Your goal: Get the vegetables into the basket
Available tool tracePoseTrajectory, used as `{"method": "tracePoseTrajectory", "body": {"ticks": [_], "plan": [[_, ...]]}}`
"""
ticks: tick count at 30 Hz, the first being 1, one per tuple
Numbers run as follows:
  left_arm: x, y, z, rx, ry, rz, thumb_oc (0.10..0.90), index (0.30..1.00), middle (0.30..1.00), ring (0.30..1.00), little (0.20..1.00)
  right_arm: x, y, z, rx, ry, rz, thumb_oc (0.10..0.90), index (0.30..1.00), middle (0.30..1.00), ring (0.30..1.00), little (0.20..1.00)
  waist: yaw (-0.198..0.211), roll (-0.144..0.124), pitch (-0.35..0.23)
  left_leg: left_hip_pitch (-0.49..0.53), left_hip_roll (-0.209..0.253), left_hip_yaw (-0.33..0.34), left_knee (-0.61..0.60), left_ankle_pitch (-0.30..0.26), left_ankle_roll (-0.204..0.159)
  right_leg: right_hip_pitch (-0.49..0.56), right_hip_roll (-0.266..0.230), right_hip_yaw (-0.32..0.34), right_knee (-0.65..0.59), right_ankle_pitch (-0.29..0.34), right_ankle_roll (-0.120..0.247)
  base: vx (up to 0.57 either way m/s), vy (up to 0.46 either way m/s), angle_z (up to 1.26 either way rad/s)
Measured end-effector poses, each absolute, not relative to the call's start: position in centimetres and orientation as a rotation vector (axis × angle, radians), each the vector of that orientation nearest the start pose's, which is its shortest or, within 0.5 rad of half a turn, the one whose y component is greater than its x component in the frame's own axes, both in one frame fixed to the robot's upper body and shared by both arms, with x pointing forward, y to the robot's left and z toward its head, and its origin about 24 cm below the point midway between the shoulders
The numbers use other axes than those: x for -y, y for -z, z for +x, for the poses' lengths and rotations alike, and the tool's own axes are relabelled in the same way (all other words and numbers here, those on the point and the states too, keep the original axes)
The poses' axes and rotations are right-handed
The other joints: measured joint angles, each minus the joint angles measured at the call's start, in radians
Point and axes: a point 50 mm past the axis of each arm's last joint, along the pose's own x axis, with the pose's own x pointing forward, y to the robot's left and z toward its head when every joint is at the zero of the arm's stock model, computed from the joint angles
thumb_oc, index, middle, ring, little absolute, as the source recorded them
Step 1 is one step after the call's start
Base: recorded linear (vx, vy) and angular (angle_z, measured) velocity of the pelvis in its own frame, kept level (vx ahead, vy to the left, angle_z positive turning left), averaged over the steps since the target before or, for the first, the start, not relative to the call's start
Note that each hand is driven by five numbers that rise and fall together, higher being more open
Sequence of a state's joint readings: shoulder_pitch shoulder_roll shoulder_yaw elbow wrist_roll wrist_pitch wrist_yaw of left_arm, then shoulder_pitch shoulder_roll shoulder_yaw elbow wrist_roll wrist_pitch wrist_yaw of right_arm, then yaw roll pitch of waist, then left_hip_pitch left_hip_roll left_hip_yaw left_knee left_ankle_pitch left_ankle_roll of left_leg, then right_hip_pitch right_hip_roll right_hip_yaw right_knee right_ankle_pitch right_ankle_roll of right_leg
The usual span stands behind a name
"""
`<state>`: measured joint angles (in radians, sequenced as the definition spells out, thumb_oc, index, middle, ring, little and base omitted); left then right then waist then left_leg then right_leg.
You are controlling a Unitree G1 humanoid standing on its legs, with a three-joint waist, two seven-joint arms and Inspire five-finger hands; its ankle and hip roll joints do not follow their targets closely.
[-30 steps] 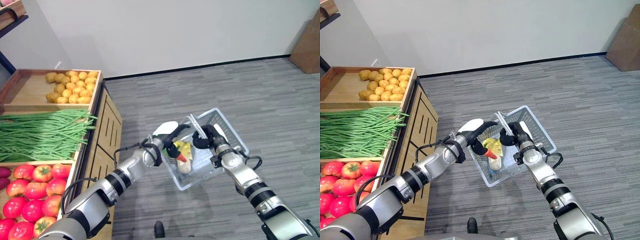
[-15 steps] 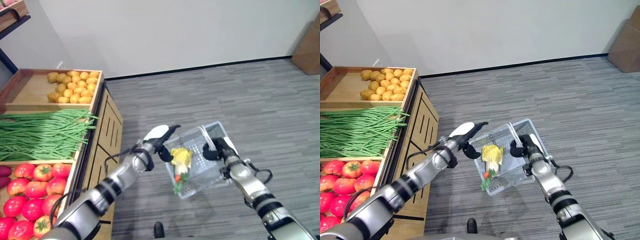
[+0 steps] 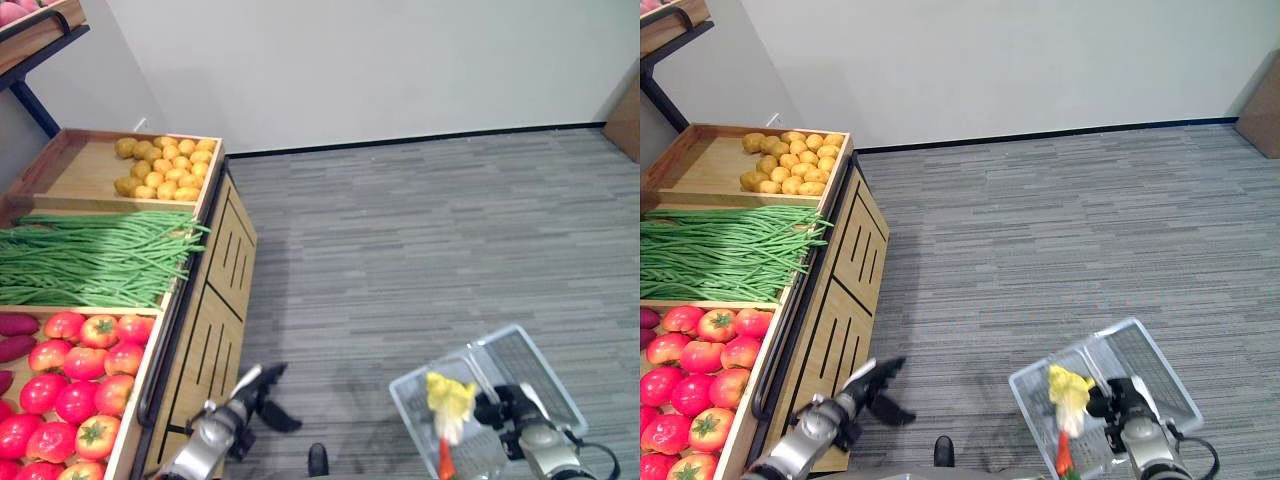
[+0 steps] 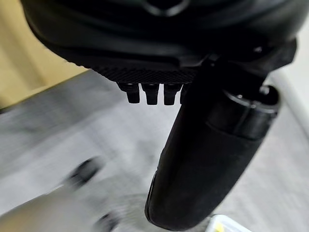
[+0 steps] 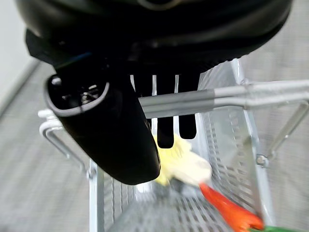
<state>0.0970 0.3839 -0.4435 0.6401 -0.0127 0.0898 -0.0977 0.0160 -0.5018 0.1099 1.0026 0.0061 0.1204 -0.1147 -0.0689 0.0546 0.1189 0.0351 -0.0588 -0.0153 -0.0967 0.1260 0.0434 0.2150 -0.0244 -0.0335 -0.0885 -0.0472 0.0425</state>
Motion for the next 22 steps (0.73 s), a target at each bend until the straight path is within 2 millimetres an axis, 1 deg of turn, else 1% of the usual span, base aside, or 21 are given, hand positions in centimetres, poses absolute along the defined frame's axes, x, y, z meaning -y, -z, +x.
{"method": "tracePoseTrajectory", "body": {"ticks": [2, 4, 5, 6, 9, 11, 13, 15, 18, 22], "plan": [[-20.1, 13.0, 13.0, -0.959, 0.352, 0.439, 0.900, 1.000, 1.000, 1.000, 1.000, 33.2, 11.4, 11.0, -1.150, 0.309, -0.552, 0.400, 0.300, 0.300, 0.300, 0.300, 0.001, -0.002, -0.003, -0.002, 0.000, 0.000, 0.000, -0.003, -0.008, -0.002, 0.001, 0.000, 0.000, 0.002, -0.004, 0.00, 0.000, 0.00], [-20.8, 14.1, 11.8, -1.036, 0.298, 0.422, 0.900, 1.000, 1.000, 1.000, 1.000, 33.0, 12.4, 9.0, -1.236, 0.322, -0.530, 0.400, 0.300, 0.300, 0.300, 0.300, 0.001, -0.007, -0.034, -0.005, 0.001, 0.000, 0.000, -0.005, -0.011, -0.004, 0.001, 0.000, -0.004, 0.002, -0.004, 0.00, 0.000, 0.00], [-20.8, 14.4, 11.5, -1.057, 0.283, 0.415, 0.900, 1.000, 1.000, 1.000, 1.000, 32.9, 12.7, 8.4, -1.263, 0.322, -0.523, 0.400, 0.300, 0.300, 0.300, 0.300, 0.001, -0.006, -0.046, -0.006, 0.001, 0.000, 0.000, -0.005, -0.011, -0.005, 0.001, 0.000, -0.004, 0.002, -0.004, 0.00, 0.000, 0.00], [-20.8, 15.0, 11.1, -1.095, 0.258, 0.414, 0.900, 1.000, 1.000, 1.000, 1.000, 32.4, 13.3, 7.2, -1.314, 0.324, -0.497, 0.400, 0.300, 0.300, 0.300, 0.300, 0.001, -0.006, -0.061, -0.008, 0.001, 0.000, 0.000, -0.005, -0.013, -0.008, 0.001, 0.001, -0.005, 0.002, -0.005, 0.00, 0.000, 0.00], [-20.3, 15.3, 11.7, -1.097, 0.267, 0.461, 0.900, 1.000, 1.000, 1.000, 1.000, 31.2, 14.2, 5.7, -1.372, 0.309, -0.454, 0.400, 0.300, 0.300, 0.300, 0.300, -0.001, -0.007, -0.067, -0.008, 0.003, 0.001, 0.000, -0.003, -0.014, -0.009, 0.003, 0.001, -0.005, 0.005, -0.010, 0.00, 0.000, 0.00], [-20.2, 15.7, 11.1, -1.133, 0.252, 0.473, 0.900, 1.000, 1.000, 1.000, 1.000, 30.5, 14.7, 4.7, -1.404, 0.312, -0.414, 0.400, 0.300, 0.300, 0.300, 0.300, -0.003, -0.010, -0.073, -0.007, 0.004, 0.001, 0.000, -0.002, -0.013, -0.008, 0.003, 0.001, -0.005, 0.005, -0.010, 0.00, 0.000, 0.00], [-20.3, 15.9, 11.1, -1.148, 0.220, 0.462, 0.900, 1.000, 1.000, 1.000, 1.000, 30.1, 14.9, 4.3, -1.420, 0.304, -0.396, 0.400, 0.300, 0.300, 0.300, 0.300, -0.003, -0.014, -0.081, -0.007, 0.004, 0.001, 0.000, -0.002, -0.012, -0.008, 0.004, 0.001, -0.005, 0.005, -0.010, 0.00, 0.000, 0.00], [-20.4, 16.1, 10.5, -1.170, 0.203, 0.449, 0.900, 1.000, 1.000, 1.000, 1.000, 30.0, 14.9, 4.4, -1.415, 0.297, -0.391, 0.400, 0.300, 0.300, 0.300, 0.300, -0.003, -0.015, -0.088, -0.008, 0.004, 0.002, 0.000, -0.002, -0.012, -0.008, 0.004, 0.001, -0.005, 0.005, -0.010, 0.00, 0.000, 0.00], [-20.8, 16.3, 9.6, -1.207, 0.133, 0.397, 0.900, 1.000, 1.000, 1.000, 1.000, 29.2, 15.2, 4.6, -1.397, 0.279, -0.376, 0.400, 0.300, 0.300, 0.300, 0.300, 0.002, -0.021, -0.097, -0.008, 0.006, 0.001, 0.000, -0.002, -0.013, -0.008, 0.005, 0.000, -0.005, 0.006, -0.011, 0.00, 0.000, 0.00], [-20.9, 16.4, 9.3, -1.215, 0.120, 0.386, 0.900, 1.000, 1.000, 1.000, 1.000, 28.7, 15.4, 4.7, -1.390, 0.281, -0.343, 0.400, 0.300, 0.300, 0.300, 0.300, 0.004, -0.024, -0.101, -0.008, 0.006, 0.001, 0.000, -0.002, -0.012, -0.008, 0.005, 0.000, -0.005, 0.006, -0.012, 0.00, 0.000, 0.00]]}}
